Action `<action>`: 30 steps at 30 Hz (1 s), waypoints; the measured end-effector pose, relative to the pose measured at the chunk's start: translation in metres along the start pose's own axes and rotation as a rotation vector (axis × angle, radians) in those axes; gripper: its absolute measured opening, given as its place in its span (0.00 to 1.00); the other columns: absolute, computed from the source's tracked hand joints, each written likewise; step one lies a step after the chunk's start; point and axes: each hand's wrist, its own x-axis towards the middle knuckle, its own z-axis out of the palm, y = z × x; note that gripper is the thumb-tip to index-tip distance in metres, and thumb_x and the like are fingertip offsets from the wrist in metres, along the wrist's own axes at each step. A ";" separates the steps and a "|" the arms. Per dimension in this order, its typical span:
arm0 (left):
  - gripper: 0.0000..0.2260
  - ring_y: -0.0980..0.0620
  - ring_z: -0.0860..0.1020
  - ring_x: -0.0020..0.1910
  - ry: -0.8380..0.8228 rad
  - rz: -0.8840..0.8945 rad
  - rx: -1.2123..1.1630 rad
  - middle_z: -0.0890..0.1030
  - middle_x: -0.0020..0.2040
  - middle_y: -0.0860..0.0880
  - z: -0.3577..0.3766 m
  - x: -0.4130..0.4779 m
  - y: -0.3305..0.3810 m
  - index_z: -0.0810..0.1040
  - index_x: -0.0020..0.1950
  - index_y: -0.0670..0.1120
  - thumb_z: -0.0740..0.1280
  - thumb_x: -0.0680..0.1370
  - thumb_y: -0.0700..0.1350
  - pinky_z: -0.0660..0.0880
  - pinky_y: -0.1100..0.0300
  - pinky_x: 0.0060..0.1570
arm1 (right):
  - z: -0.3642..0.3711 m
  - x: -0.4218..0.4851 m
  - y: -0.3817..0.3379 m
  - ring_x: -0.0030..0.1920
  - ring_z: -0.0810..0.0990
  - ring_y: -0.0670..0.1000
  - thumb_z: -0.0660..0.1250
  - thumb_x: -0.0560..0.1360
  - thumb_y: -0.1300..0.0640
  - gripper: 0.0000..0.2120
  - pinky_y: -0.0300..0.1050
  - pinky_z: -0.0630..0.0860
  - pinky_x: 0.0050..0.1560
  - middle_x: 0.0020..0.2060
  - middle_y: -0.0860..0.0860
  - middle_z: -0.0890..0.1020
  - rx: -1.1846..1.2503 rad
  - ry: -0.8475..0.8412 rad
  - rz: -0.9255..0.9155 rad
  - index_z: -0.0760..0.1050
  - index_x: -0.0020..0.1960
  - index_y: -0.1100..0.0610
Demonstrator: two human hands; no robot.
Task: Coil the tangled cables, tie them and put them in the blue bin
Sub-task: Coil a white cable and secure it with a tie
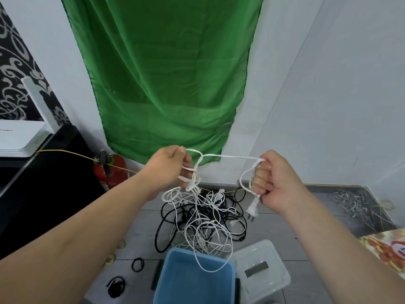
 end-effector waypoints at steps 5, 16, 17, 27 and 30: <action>0.13 0.45 0.81 0.32 0.383 -0.167 -0.223 0.81 0.39 0.40 -0.029 0.019 -0.008 0.74 0.51 0.41 0.54 0.87 0.45 0.83 0.46 0.45 | -0.040 0.017 -0.011 0.19 0.51 0.48 0.56 0.76 0.57 0.15 0.35 0.53 0.20 0.20 0.46 0.56 0.150 0.361 -0.089 0.58 0.33 0.51; 0.26 0.51 0.74 0.68 0.011 0.280 0.532 0.73 0.70 0.53 0.019 0.005 -0.016 0.66 0.78 0.49 0.68 0.80 0.45 0.74 0.51 0.68 | 0.015 -0.010 -0.005 0.19 0.52 0.47 0.56 0.81 0.53 0.22 0.39 0.50 0.23 0.19 0.47 0.55 0.053 -0.243 0.017 0.59 0.29 0.50; 0.29 0.54 0.72 0.71 -0.068 0.313 0.429 0.71 0.73 0.55 0.031 -0.001 -0.014 0.63 0.80 0.52 0.67 0.80 0.42 0.73 0.51 0.70 | 0.021 -0.014 -0.004 0.19 0.51 0.47 0.56 0.82 0.53 0.22 0.39 0.49 0.24 0.19 0.47 0.55 0.037 -0.294 0.041 0.60 0.28 0.50; 0.13 0.53 0.74 0.29 -0.411 0.298 0.174 0.73 0.30 0.50 0.055 -0.016 -0.017 0.80 0.48 0.47 0.62 0.84 0.53 0.75 0.57 0.35 | 0.022 -0.021 -0.006 0.23 0.56 0.47 0.56 0.83 0.51 0.19 0.41 0.58 0.25 0.22 0.46 0.62 0.374 -0.469 0.047 0.67 0.34 0.52; 0.14 0.61 0.69 0.28 -0.345 0.299 0.455 0.72 0.30 0.59 0.045 -0.012 -0.028 0.80 0.52 0.48 0.58 0.85 0.54 0.70 0.63 0.33 | 0.009 -0.008 -0.014 0.26 0.64 0.48 0.54 0.86 0.52 0.18 0.43 0.67 0.34 0.27 0.49 0.68 0.529 -0.138 -0.056 0.70 0.39 0.54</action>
